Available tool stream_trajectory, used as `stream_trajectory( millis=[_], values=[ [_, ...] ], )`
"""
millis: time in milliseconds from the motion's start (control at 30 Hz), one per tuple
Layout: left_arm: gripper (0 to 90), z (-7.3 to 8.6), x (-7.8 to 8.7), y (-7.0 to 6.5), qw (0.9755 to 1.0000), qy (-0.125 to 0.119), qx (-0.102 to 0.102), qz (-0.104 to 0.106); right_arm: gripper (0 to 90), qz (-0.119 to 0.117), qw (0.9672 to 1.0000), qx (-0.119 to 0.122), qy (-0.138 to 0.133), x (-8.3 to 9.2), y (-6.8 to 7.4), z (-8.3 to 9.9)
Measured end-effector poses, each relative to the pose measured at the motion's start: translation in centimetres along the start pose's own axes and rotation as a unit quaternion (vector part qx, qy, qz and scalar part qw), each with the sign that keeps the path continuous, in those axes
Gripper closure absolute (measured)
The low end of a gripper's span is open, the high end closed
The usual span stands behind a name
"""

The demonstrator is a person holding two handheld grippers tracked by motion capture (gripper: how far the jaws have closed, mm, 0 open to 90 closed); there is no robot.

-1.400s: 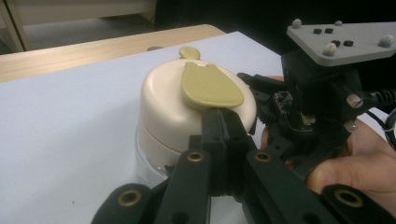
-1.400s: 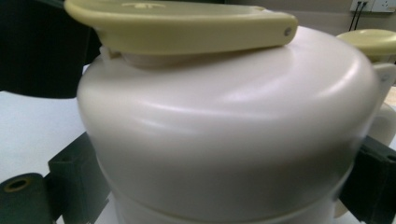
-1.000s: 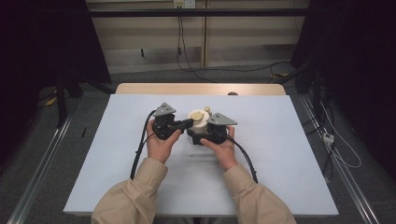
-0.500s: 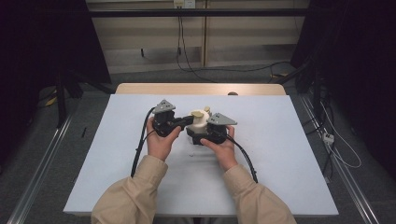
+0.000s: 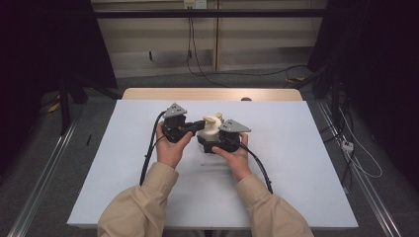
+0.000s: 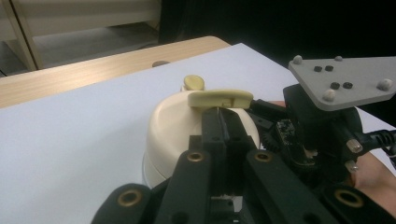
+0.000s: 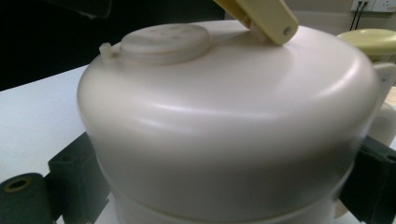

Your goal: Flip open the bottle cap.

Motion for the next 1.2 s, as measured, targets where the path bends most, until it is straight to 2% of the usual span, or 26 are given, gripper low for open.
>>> stream_trajectory(
  millis=[700,1200],
  values=[
    [90.0,-0.7,-0.4,0.3,1.0000,-0.002,0.003,-0.003,6.3,-0.002,1.0000,-0.001,0.000,0.0,0.0,0.0],
    [90.0,-1.5,-1.0,0.2,1.0000,0.001,-0.005,-0.001,6.3,-0.001,1.0000,-0.002,0.000,0.0,0.0,0.0]
  ],
)
Point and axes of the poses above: each handheld gripper's, and its own axes: x roughly backward along the jaws, z roughly out of its underside, y roughly to its left, the point moved 9 cm from there along -x, roughly forward along the jaws, and after that the axes turned 13 degrees about -x, right-handed, at the moved point
